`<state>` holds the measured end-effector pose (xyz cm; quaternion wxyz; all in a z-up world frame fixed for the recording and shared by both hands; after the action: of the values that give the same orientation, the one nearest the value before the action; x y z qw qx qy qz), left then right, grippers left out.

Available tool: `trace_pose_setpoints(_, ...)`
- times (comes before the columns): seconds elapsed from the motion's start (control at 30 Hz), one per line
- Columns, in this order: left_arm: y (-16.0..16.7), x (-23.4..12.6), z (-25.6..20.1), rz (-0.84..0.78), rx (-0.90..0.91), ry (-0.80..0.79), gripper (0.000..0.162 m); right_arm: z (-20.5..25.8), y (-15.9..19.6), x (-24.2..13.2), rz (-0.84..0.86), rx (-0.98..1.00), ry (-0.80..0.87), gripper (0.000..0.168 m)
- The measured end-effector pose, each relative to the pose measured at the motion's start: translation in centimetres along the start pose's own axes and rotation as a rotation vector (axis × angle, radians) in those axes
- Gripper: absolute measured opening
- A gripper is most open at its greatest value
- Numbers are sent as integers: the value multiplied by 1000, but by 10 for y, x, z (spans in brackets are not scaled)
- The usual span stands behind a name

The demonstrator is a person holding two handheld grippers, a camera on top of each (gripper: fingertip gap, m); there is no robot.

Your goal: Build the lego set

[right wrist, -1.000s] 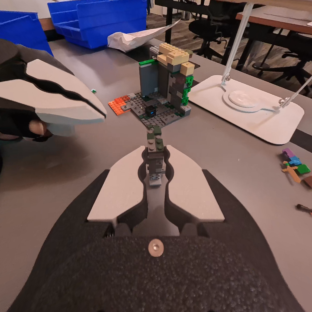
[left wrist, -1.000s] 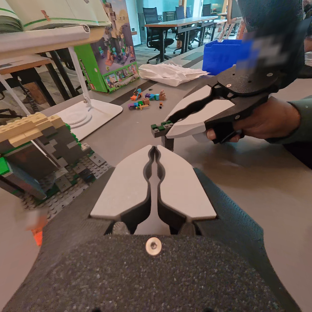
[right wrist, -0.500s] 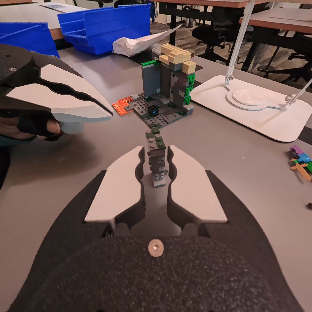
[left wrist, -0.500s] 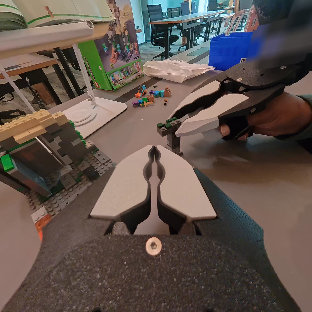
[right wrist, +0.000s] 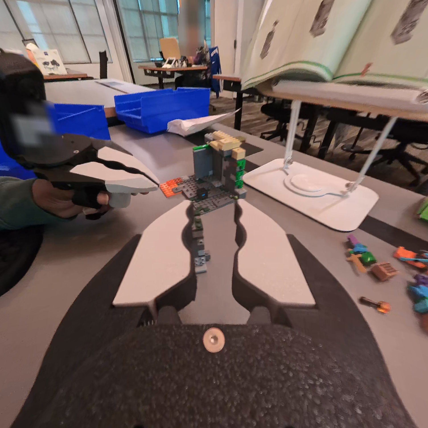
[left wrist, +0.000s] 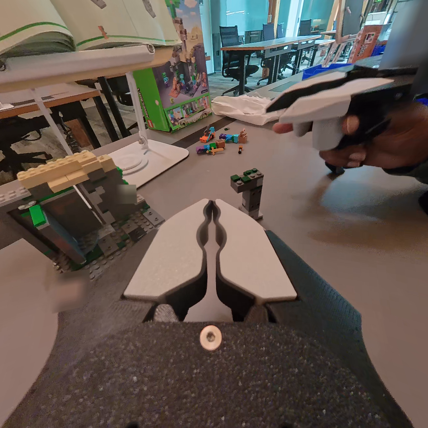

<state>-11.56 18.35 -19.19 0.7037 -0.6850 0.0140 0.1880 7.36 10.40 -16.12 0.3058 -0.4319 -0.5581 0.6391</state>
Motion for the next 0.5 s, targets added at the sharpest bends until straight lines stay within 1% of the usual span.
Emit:
trace_pose_setpoints(0.1, 0, 0, 3, -1, -5, -16, 0, -22, -4, -16, -53, -20, 111, 4)
trace_pose_setpoints(0.13, -1, 0, 3, -2, -6, -21, 0, -29, -4, -21, -70, -29, 148, 0)
trace_pose_setpoints(0.33, -5, -3, 3, -21, 22, -64, 0, -60, 4, -35, -110, -58, 288, 0)
trace_pose_setpoints(0.5, -10, -10, 12, -83, 17, -164, 0, -73, 7, -41, -144, -16, 362, 0)
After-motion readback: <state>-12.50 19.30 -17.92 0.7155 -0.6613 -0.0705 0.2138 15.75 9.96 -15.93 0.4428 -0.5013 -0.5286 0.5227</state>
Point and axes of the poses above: each gripper's, where its closed fingertips meet, x out along the fingers, y out of its underside, z = x × y across the jaws, the point moved 7 cm from there along -x, back along the fingers, and after that the axes turned 5 degrees about z, right-handed, at the moved point
